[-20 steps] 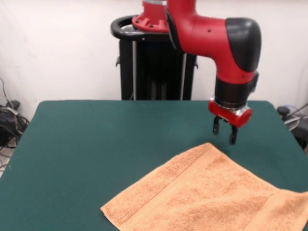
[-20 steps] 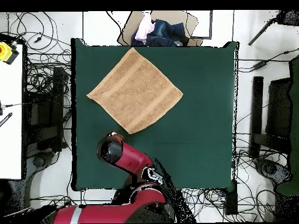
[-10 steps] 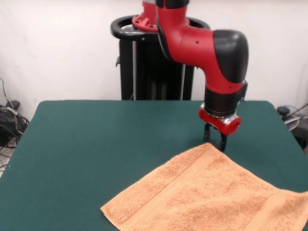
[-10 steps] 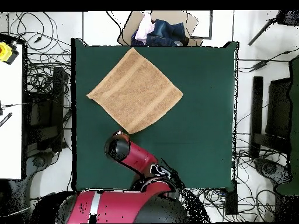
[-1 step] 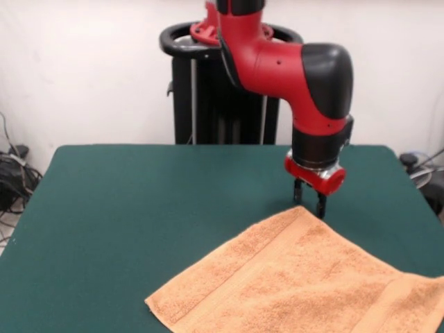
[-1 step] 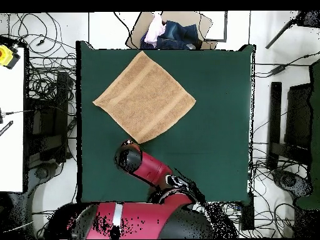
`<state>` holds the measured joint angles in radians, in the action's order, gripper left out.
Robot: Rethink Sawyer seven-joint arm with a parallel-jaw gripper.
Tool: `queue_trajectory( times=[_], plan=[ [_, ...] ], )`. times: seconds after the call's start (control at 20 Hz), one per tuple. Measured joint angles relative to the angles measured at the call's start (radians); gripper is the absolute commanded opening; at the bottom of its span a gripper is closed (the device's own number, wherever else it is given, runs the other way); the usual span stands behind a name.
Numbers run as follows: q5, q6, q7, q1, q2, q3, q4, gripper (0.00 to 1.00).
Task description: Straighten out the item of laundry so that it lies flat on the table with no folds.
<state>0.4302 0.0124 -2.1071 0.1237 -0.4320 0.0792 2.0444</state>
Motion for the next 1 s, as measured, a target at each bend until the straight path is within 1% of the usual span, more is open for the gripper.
queue_trajectory(
  times=[0.1, 0.35, 0.7, 0.8, 0.95, 1.0],
  plan=[
    [-0.013, 0.007, 0.0, 0.018, 0.001, 0.011, 0.0, 1.0],
    [-0.016, 0.007, 0.0, 0.03, -0.002, 0.018, 0.004, 1.0],
    [-0.016, 0.006, 0.0, 0.059, -0.033, 0.018, 0.007, 1.0],
    [-0.016, 0.007, 0.0, 0.054, -0.042, 0.014, 0.007, 1.0],
    [-0.009, 0.014, 0.0, 0.016, -0.07, -0.017, 0.008, 1.0],
    [-0.004, 0.04, 0.0, -0.027, -0.101, -0.05, 0.008, 1.0]
  ],
)
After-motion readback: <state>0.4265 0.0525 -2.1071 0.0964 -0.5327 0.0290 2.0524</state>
